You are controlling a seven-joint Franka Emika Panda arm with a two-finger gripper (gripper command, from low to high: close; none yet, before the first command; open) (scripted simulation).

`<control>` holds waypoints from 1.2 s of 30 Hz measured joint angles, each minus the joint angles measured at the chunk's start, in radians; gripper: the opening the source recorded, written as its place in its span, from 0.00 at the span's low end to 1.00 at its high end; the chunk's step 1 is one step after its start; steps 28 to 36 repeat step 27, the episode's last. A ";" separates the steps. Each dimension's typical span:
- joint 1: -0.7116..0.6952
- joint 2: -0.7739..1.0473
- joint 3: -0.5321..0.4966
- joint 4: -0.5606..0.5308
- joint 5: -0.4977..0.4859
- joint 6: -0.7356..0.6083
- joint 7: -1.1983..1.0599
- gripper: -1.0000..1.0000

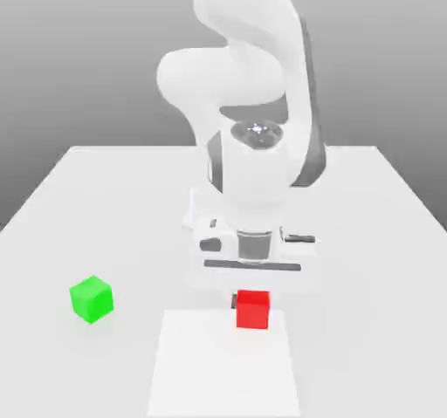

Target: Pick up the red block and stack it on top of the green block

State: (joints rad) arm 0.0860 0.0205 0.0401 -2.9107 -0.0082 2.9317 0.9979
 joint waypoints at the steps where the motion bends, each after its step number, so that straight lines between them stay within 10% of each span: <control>1: 0.005 -0.036 -0.002 -0.005 0.007 -0.031 -0.005 0.00; 16: -0.410 -0.198 -0.351 0.062 -0.113 -0.254 -0.054 0.00; 24: -0.406 0.034 -0.364 0.079 0.090 -0.048 -0.209 0.00; 25: -0.413 0.054 -0.354 0.079 0.112 -0.031 -0.224 1.00; 36: -0.413 0.054 -0.354 0.079 0.112 -0.031 -0.224 1.00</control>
